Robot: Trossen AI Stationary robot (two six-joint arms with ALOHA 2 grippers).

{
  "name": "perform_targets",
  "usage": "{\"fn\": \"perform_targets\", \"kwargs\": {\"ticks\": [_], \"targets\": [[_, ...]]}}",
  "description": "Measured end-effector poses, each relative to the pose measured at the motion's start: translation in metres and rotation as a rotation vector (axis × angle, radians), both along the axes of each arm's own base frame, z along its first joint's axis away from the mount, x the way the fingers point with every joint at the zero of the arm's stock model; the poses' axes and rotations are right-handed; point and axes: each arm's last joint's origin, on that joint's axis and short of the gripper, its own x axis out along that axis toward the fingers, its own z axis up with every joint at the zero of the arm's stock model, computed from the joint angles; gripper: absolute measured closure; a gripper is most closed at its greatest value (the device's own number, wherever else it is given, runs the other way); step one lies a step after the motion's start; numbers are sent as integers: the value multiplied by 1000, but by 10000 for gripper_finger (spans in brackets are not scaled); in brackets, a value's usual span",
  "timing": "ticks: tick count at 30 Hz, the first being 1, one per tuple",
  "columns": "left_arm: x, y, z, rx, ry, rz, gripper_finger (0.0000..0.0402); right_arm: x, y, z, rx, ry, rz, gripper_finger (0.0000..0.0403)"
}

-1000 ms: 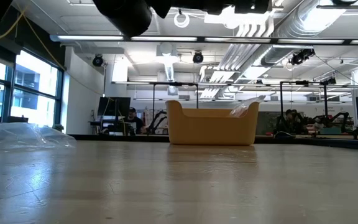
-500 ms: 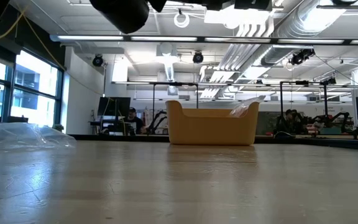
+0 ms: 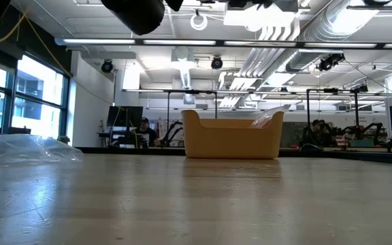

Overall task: Roll bandage
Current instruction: Roll the brown bandage

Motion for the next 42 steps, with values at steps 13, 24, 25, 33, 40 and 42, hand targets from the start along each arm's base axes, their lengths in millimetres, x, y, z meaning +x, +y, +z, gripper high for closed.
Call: {"fn": "perform_targets", "kwargs": {"ticks": [13, 24, 25, 33, 40, 42], "targets": [[-25, 7, -42, -323, -62, -50, 401, 0, 0, -1, 4, 14, 3, 363], [-98, -2, -84, -665, -174, -194, 401, 0, -2, -1, -20, 18, -67, 363], [-102, -5, -86, -677, -177, -197, 401, 0, -2, -1, -22, 18, -88, 363], [-130, -49, -96, -776, -184, -226, 401, -3, -12, -1, -39, 33, -220, 363], [-151, -84, -97, -897, -212, -302, 401, -1, -22, -4, -42, 73, -283, 363], [-157, -94, -100, -940, -206, -334, 401, -1, -25, -5, -41, 83, -307, 363]]}}
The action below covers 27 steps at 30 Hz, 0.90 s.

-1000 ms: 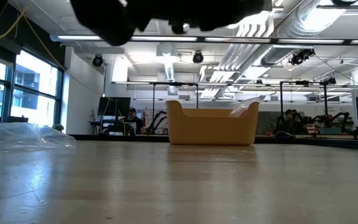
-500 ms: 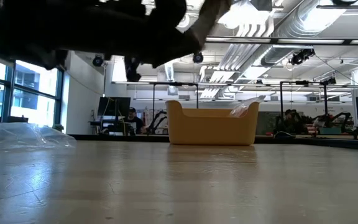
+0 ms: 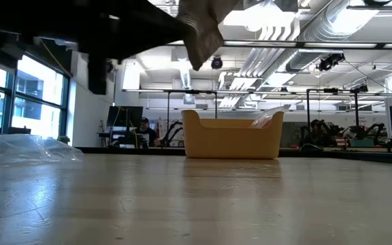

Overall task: Roll bandage
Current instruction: Roll the brown bandage

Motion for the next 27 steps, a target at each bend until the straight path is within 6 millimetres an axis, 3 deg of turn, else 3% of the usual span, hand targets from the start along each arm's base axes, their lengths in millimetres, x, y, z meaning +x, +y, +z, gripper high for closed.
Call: {"fn": "perform_targets", "kwargs": {"ticks": [9, 15, 23, 27], "targets": [[-39, -47, -22, -136, 89, -177, 401, -8, -18, 1, 0, -5, -127, 363], [-63, -67, -31, -198, 122, -248, 401, -15, -25, 0, 0, 17, -186, 363], [-75, -82, -28, -182, 125, -281, 401, -22, -35, -1, -7, 29, -267, 363], [-69, -87, -18, -137, 101, -235, 401, -23, -36, -3, 13, 35, -206, 363]]}}
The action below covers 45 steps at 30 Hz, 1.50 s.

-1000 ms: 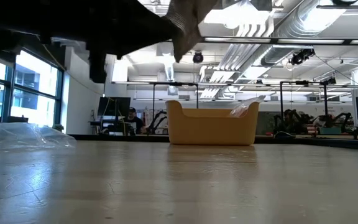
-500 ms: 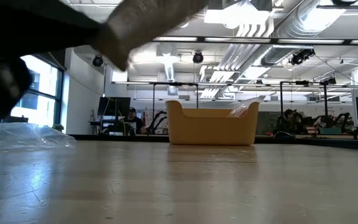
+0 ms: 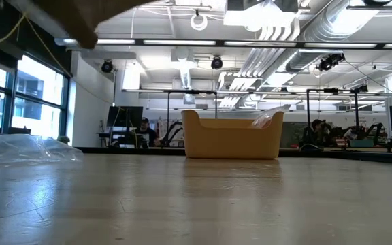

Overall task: Roll bandage
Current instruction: Roll the brown bandage

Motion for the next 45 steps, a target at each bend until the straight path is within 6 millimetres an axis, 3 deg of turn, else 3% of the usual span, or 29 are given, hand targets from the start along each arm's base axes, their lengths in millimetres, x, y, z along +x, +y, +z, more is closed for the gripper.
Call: {"fn": "perform_targets", "kwargs": {"ticks": [7, 13, 18, 27, 33, 39, 45], "targets": [[42, 4, 28, 126, -22, 55, 401, 8, 12, -16, 132, 112, 410, 363], [77, 14, 50, 252, -31, 36, 401, 10, 44, -22, 185, 196, 927, 363], [89, 23, 50, 291, -15, 9, 390, 10, 73, -21, 190, 203, 1161, 363], [78, 18, 14, 179, 236, -155, 327, 24, 120, -22, 227, 218, 1420, 363], [52, 10, -8, 72, 440, -170, 327, 37, 145, -32, 315, 316, 1507, 363], [21, 6, -20, 5, 608, -117, 351, 42, 152, -17, 328, 377, 1511, 363], [20, 7, -15, 72, 530, -31, 369, 62, 149, -1, 220, 414, 1443, 363]]}}
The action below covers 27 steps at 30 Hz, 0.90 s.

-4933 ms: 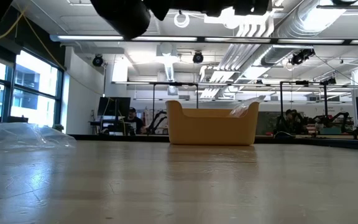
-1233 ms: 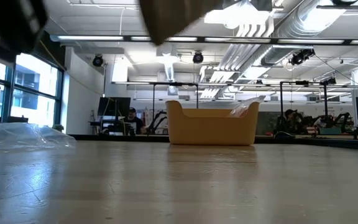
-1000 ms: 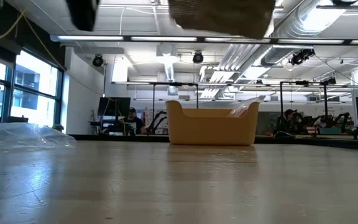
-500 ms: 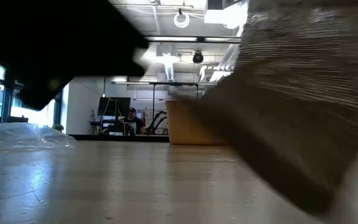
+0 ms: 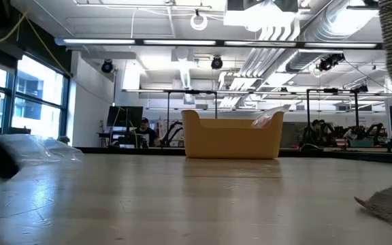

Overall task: Roll bandage
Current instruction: Roll the brown bandage

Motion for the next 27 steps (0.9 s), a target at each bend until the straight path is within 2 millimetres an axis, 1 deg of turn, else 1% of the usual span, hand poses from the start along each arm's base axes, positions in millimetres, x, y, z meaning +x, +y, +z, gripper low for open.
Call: {"fn": "perform_targets", "kwargs": {"ticks": [2, 4, 7, 9, 11, 14, 17, 19, 21, 24, 27], "targets": [[5, -1, 12, 81, -51, 6, 373, 13, -8, -1, -72, -6, -46, 363], [11, 0, 30, 177, -89, 10, 377, 29, -19, -6, -162, 1, -98, 363], [14, 6, 60, 299, -131, 41, 382, 63, -45, -24, -286, 36, -199, 363], [14, 13, 83, 364, -159, 72, 385, 87, -64, -45, -390, 66, -246, 363], [11, 22, 103, 433, -181, 107, 388, 110, -81, -72, -513, 112, -295, 363], [4, 41, 122, 527, -181, 159, 390, 143, -105, -118, -680, 196, -374, 363], [-1, 66, 133, 582, -156, 217, 390, 171, -122, -165, -773, 250, -427, 363], [-3, 84, 136, 594, -117, 251, 390, 182, -131, -193, -824, 267, -443, 365], [-4, 100, 138, 582, -69, 274, 390, 189, -137, -217, -858, 263, -440, 367], [-7, 117, 137, 599, -18, 307, 389, 192, -145, -242, -880, 226, -439, 367], [-11, 130, 135, 589, -10, 346, 382, 191, -154, -260, -894, 192, -461, 367]]}}
